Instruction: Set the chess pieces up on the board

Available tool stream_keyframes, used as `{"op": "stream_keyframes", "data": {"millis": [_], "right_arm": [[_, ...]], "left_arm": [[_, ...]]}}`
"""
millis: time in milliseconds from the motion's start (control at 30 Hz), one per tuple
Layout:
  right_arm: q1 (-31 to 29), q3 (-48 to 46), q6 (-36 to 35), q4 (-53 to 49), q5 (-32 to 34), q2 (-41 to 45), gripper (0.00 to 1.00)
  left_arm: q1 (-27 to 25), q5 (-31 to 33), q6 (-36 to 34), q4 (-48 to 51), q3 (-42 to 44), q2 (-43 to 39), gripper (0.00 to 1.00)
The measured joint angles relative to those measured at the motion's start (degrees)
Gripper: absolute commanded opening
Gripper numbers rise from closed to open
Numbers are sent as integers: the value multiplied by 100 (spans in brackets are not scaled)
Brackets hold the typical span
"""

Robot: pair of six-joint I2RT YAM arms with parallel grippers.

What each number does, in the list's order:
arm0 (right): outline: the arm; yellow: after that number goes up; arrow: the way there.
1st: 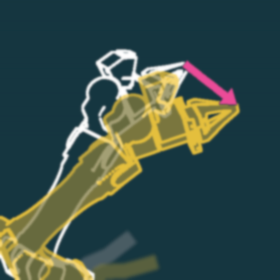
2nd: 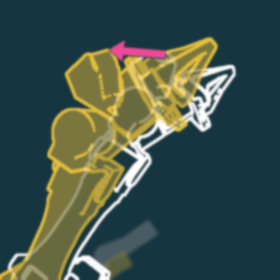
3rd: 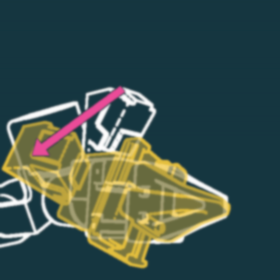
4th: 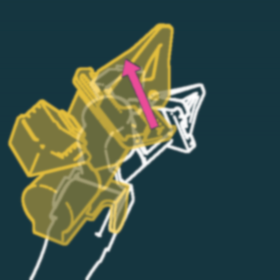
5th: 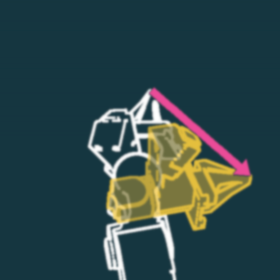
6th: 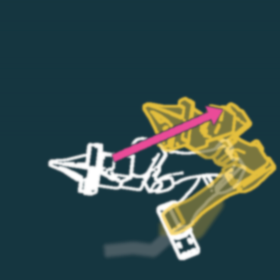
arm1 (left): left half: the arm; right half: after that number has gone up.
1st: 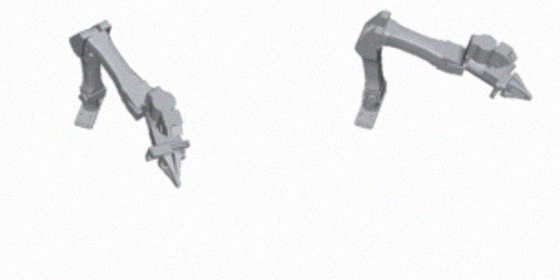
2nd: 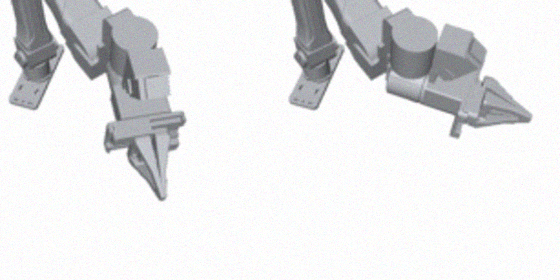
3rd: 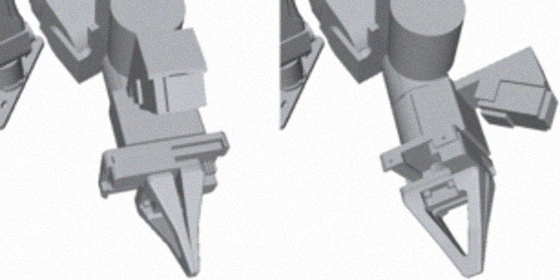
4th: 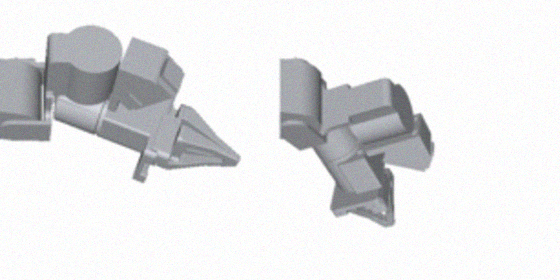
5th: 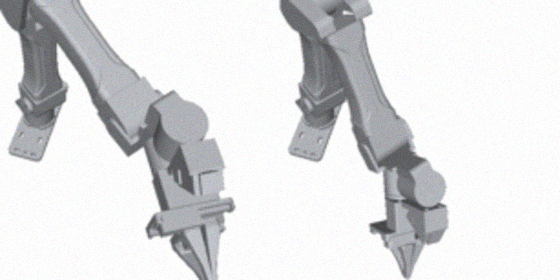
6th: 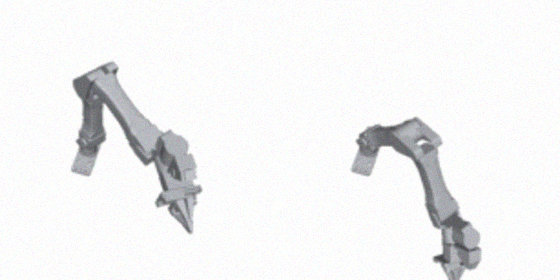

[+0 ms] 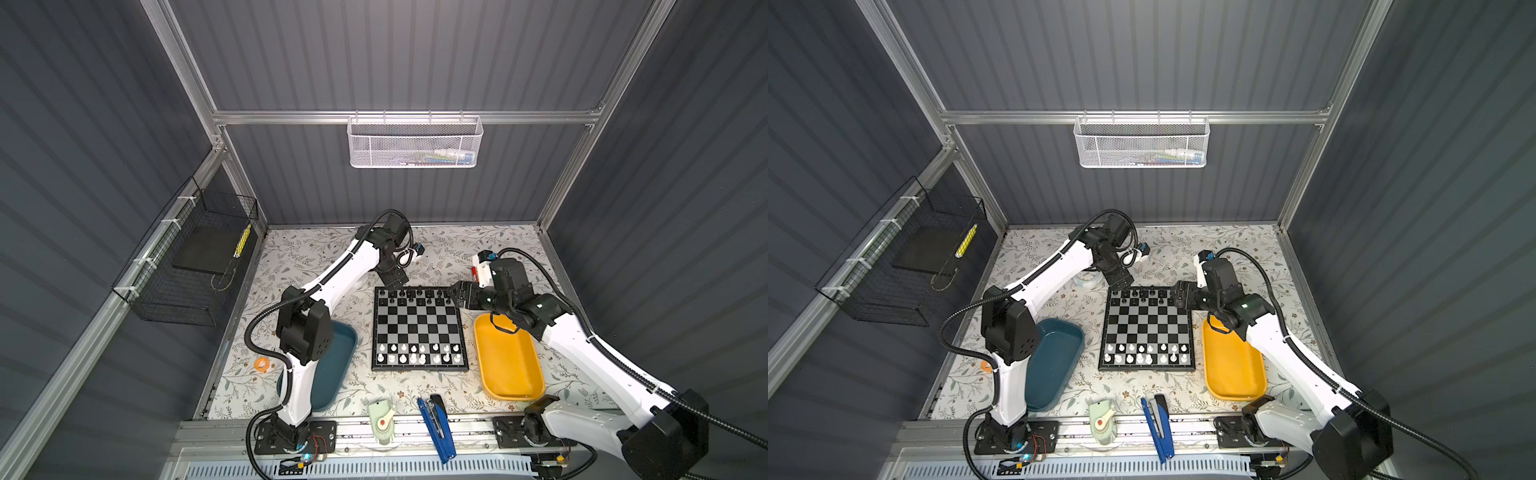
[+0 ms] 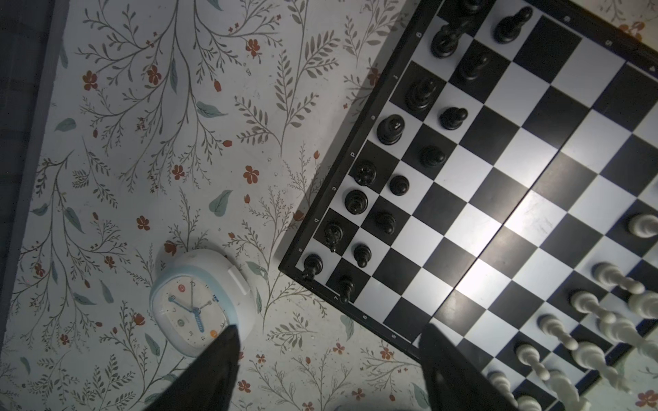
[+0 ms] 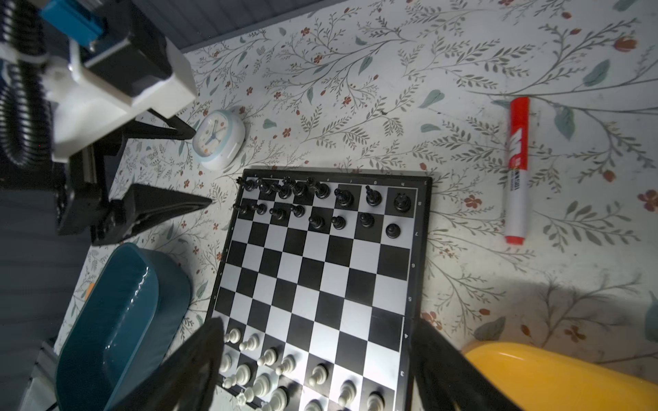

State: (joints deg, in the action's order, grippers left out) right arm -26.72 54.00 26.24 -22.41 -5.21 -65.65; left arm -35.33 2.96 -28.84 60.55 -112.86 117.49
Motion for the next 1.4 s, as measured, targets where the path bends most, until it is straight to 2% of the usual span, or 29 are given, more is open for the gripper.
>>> {"op": "stream_keyframes", "data": {"millis": [33, 200, 500, 800, 900, 1100, 1233, 1400], "right_arm": [[0, 0, -59, 44, 66, 0, 91], [2, -129, -455, 308, 511, 114, 99], [164, -599, -1451, 1126, 1333, 597, 99], [1204, -841, -1499, 1788, 1351, 743, 99], [1478, -999, -1537, 2004, 1294, 811, 99], [2253, -1384, -1521, 2514, 1176, 811, 99], [2555, -1753, -1604, 2817, 1300, 813, 99], [2977, -2221, -1646, 3298, 1486, 741, 99]], "left_arm": [[0, 15, 39, -42, 24, -13, 99], [0, 98, 175, -319, 229, -170, 100], [358, 57, 723, -1113, 514, -481, 99], [1849, -190, 1729, -2903, 2391, -1746, 100], [2028, -120, 1954, -3442, 2881, -2197, 100], [2376, 109, 2396, -4540, 3591, -2496, 100], [2682, 319, 2675, -5204, 4393, -2553, 99], [3034, 258, 2874, -5912, 5508, -2839, 99]]}}
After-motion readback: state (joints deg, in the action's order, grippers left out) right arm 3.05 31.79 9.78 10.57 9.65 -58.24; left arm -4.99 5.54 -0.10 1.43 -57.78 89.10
